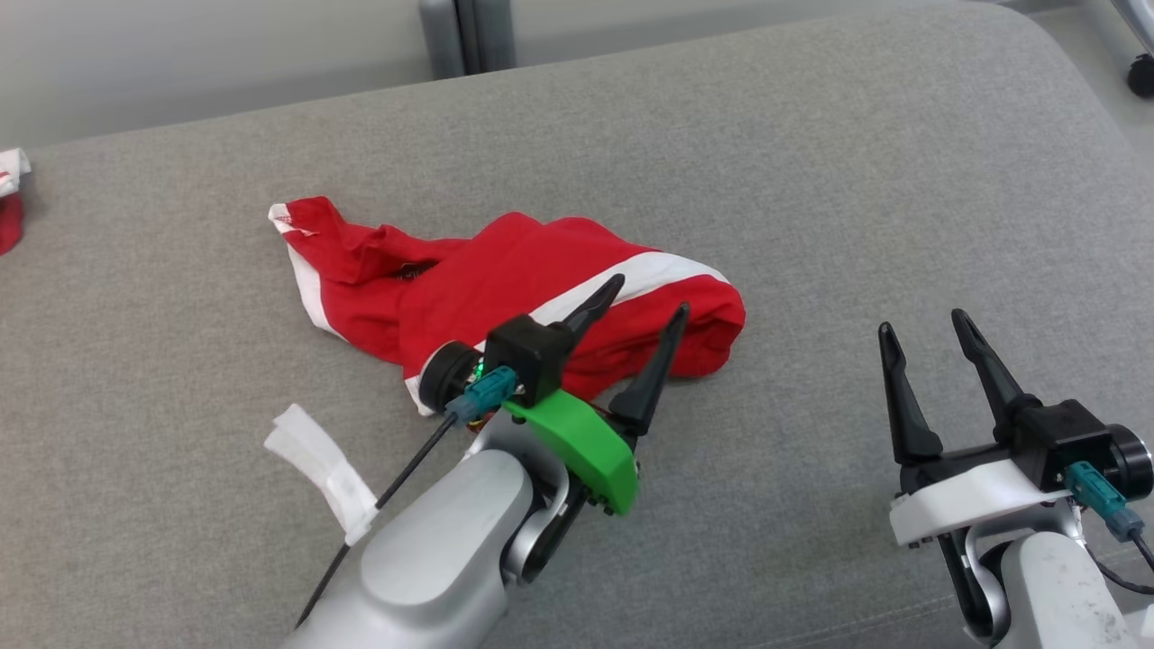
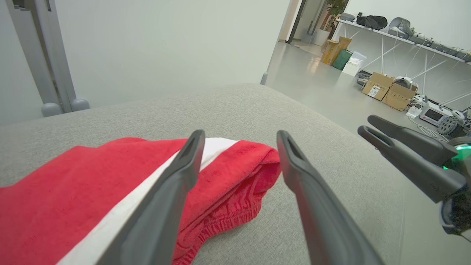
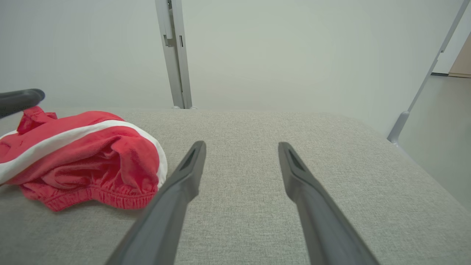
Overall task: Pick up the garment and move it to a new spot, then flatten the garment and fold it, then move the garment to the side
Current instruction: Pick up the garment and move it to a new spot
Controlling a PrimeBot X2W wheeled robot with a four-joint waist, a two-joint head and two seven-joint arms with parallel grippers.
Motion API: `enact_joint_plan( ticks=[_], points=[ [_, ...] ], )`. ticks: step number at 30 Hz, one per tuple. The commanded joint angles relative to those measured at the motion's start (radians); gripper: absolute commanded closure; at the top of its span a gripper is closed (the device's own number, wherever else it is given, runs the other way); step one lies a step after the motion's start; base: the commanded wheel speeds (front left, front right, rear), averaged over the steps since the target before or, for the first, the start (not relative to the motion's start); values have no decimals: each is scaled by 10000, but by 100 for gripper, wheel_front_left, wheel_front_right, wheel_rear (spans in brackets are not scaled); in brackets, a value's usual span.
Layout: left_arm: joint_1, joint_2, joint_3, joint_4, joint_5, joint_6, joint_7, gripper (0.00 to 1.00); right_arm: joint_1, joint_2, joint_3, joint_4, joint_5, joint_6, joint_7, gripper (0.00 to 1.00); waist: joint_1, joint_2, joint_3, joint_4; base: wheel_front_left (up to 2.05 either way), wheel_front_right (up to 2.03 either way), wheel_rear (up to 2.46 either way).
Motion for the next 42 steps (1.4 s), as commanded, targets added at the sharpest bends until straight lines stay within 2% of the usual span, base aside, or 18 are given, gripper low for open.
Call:
enact_joint_plan(
  ticks=[1, 10, 28, 35, 42],
  points=[
    [412, 155, 282, -159, 350, -27, -32, 0, 92, -33, -29, 22, -95, -10, -49, 0, 0, -1, -252, 213, 0, 0, 0],
    [2273, 362, 2351, -946, 1980, -133, -23, 0, 275, -33, -136, 99, -264, -10, -49, 0, 0, -1, -1018, 613, 0, 0, 0],
    [6009, 18, 6882, -2076, 3502, -470, -24, 0, 1109, -35, 6, 237, -239, -10, -49, 0, 0, -1, -1973, 964, 0, 0, 0],
    [6763, -106, 7740, -2301, 3783, -584, -24, 0, 1276, -35, 102, 348, -234, -10, -49, 0, 0, -1, -2051, 994, 0, 0, 0],
    [7120, -127, 7844, -2375, 3571, -620, -24, 0, 1362, -33, 145, 542, -220, -10, -49, 0, 0, -1, -2119, 993, 0, 0, 0]
  ],
)
